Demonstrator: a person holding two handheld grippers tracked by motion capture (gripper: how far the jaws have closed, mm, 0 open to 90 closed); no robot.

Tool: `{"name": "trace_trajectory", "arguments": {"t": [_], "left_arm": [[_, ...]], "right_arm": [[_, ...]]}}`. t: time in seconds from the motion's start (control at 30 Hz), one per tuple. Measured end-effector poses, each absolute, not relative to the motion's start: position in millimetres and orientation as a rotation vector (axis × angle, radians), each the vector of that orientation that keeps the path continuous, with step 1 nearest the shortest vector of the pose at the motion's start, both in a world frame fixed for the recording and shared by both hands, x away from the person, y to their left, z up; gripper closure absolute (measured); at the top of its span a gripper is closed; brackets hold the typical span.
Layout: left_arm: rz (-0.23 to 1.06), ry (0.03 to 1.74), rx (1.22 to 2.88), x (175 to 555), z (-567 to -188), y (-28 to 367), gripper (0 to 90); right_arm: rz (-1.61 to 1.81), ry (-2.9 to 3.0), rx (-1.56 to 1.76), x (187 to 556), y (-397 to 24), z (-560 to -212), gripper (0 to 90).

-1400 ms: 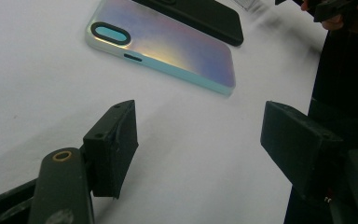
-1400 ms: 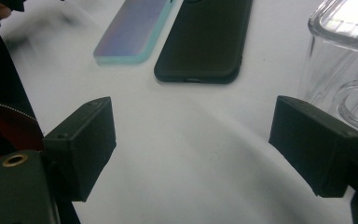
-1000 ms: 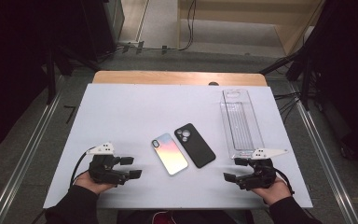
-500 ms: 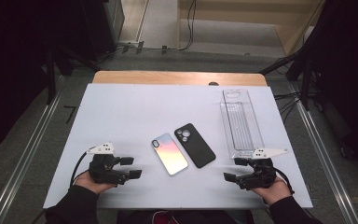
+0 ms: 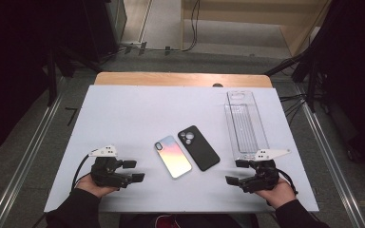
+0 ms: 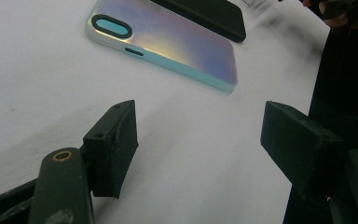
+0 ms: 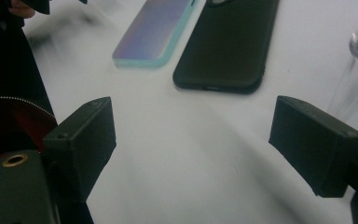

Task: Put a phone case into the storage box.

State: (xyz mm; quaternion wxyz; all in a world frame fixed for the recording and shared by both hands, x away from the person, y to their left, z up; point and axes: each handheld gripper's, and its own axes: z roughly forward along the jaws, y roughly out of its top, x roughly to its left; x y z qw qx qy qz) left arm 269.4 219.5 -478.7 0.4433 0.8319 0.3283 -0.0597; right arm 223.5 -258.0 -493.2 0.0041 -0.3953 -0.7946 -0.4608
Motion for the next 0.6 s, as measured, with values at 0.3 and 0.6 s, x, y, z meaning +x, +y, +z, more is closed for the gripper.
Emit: {"name": "trace_trajectory", "arguments": {"t": [0.3, 0.6], "left_arm": [[-0.151, 0.816, 2.057, 269.7, -477.6, 220.3, 27.9], [-0.152, 0.825, 2.041, 270.1, -476.7, 221.3, 28.0]], "right_arm": [[-1.454, -2.484, -1.199, 230.0, -243.5, -485.1, 12.8], [-1.446, -2.504, -1.204, 238.0, -219.8, -476.3, 12.8]]}}
